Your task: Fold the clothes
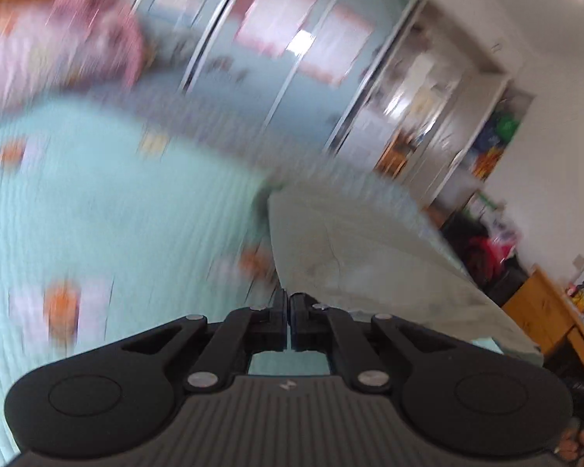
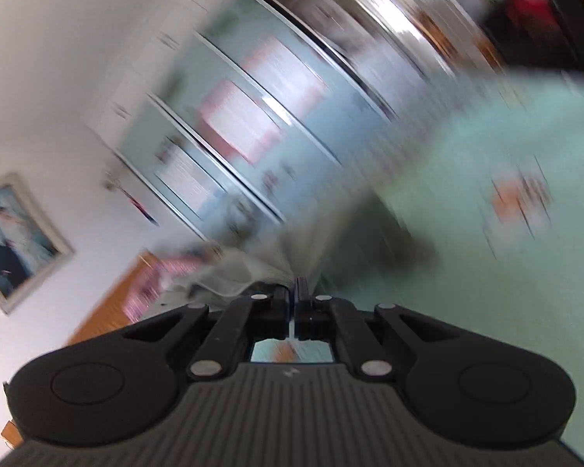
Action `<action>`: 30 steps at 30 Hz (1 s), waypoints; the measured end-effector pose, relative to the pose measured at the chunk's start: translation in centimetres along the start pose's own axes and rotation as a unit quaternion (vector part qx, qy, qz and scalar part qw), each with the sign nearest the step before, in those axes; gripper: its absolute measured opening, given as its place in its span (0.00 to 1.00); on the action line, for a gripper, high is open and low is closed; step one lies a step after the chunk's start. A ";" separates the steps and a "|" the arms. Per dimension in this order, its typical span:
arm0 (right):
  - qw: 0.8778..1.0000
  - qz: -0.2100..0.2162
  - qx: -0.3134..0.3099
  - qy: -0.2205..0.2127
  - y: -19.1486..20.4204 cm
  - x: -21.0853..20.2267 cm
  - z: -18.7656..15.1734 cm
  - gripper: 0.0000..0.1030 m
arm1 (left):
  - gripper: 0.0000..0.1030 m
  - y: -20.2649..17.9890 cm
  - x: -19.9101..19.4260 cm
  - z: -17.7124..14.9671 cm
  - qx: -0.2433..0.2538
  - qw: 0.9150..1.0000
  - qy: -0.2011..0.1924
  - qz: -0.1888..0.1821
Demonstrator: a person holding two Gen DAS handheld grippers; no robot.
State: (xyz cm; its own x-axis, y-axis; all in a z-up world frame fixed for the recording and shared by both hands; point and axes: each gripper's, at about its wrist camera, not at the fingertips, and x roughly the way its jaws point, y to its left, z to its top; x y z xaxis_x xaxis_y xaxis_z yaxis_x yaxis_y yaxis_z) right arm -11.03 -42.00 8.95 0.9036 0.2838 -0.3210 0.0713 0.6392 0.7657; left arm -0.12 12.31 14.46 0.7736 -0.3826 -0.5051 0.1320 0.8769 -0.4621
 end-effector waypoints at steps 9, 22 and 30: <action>0.988 -0.104 0.090 0.074 -8.8 1.3 -11.8 0.02 | 0.00 6.5 3.5 -10.8 -0.002 0.995 0.077 0.070; 0.990 -0.082 0.073 0.084 -7.3 -1.5 -8.6 0.02 | 0.00 7.3 -5.3 -10.4 -0.056 0.997 0.034 0.030; 0.990 -0.081 0.074 0.088 -7.1 -5.6 -9.6 0.02 | 0.00 8.1 -7.6 -13.6 -0.054 0.994 0.090 0.040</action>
State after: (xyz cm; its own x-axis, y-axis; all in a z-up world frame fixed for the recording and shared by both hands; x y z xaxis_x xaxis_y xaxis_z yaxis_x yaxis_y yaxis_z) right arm -20.65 -41.24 -0.04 0.7883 0.3143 -0.5290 0.2822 0.5794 0.7646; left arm -13.39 18.41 4.65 0.6536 -0.3674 -0.6617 -0.0011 0.8738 -0.4862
